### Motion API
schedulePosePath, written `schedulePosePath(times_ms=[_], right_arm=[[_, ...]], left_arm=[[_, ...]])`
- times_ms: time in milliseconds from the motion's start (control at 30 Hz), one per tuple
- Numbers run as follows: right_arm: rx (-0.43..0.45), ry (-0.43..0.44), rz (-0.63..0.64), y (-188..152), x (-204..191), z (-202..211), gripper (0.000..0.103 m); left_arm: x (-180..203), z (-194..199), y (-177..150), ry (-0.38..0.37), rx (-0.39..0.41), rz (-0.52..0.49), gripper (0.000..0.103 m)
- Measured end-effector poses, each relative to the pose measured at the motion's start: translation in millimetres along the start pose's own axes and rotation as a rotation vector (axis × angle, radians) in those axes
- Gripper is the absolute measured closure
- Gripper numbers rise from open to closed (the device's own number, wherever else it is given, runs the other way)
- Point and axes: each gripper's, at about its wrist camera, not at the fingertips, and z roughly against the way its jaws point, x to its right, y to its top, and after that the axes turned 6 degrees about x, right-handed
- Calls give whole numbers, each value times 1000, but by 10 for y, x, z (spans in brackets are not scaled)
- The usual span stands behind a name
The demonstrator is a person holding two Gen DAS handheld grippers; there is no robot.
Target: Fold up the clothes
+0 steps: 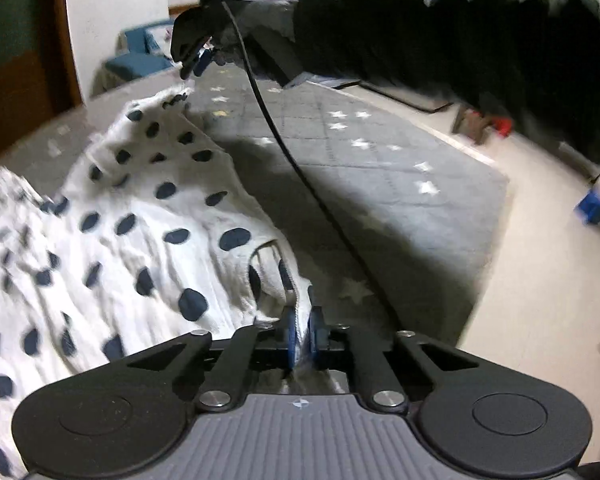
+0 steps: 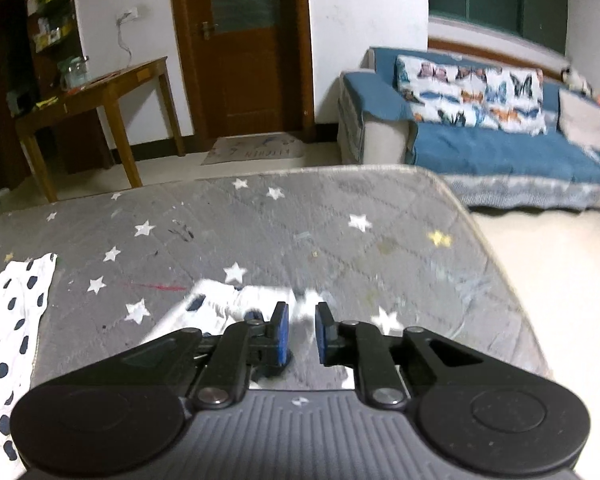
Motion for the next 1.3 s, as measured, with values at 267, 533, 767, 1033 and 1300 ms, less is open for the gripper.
schedulePosePath(times_ms=[267, 533, 767, 1033, 1300], right_arm=[[-53, 15, -55, -242, 154, -141, 74], [-24, -15, 18, -313, -55, -236, 84], [-10, -13, 2, -166, -169, -151, 96], [62, -3, 35, 335, -594, 120, 97], [85, 53, 134, 604, -1636, 1, 97]], left_arm=[[-61, 195, -24, -117, -10, 80, 97], [-127, 346, 10, -129, 19, 104, 97], [-295, 620, 17, -109, 98, 173, 97], [-776, 1110, -206, -62, 201, 358, 98], [-1209, 1536, -607, -10, 289, 545, 98]])
